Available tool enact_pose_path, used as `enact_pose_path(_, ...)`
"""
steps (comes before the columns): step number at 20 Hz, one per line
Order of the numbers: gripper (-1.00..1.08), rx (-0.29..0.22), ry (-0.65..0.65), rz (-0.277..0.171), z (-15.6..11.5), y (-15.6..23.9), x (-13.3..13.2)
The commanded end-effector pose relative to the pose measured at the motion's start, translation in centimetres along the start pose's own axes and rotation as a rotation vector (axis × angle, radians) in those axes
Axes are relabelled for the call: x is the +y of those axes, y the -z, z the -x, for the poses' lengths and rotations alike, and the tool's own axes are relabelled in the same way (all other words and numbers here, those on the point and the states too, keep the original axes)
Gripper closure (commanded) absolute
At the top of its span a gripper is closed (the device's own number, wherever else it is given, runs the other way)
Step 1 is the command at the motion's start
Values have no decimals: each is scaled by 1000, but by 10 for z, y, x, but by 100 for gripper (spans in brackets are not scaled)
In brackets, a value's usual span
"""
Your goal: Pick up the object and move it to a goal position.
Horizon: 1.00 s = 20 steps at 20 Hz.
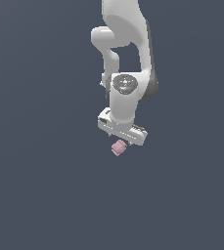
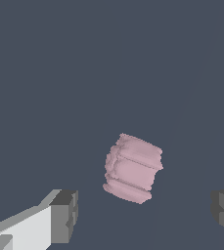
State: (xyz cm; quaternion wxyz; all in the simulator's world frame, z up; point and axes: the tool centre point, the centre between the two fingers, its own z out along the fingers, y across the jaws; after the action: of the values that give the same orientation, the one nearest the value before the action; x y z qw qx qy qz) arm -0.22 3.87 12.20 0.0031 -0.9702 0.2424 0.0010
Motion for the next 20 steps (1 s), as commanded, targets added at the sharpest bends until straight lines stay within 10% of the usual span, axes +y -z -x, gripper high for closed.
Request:
enact_pose_path(1, -92, 0, -72, 0, 1, -6, 0)
enact_pose_path(20, -92, 4, -361, 5, 3, -29, 3)
